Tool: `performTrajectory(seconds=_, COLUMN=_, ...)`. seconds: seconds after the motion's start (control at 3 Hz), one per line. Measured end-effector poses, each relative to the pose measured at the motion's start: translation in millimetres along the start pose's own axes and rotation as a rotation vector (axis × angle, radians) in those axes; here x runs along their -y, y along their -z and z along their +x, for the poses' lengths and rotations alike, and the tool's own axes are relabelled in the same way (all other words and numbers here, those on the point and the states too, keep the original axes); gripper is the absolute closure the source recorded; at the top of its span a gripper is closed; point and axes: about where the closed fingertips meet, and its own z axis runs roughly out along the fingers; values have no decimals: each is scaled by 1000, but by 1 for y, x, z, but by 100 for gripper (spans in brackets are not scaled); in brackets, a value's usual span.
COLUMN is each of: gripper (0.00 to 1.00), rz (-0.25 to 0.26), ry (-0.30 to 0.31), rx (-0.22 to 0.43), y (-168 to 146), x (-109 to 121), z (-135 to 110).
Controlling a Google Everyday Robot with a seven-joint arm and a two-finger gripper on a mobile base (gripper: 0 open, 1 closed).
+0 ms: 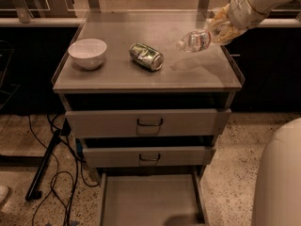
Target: Place water bottle into bottom drawer
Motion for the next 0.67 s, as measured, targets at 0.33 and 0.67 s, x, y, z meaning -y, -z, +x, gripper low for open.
performTrajectory(seconds=0.33, gripper=100, rz=2, ry=-24, rx=-45, y=20, x=-12, z=3)
performTrajectory(seconds=0.67, gripper=100, rz=1, ry=-51, rx=-81, y=50, x=-43, z=-6)
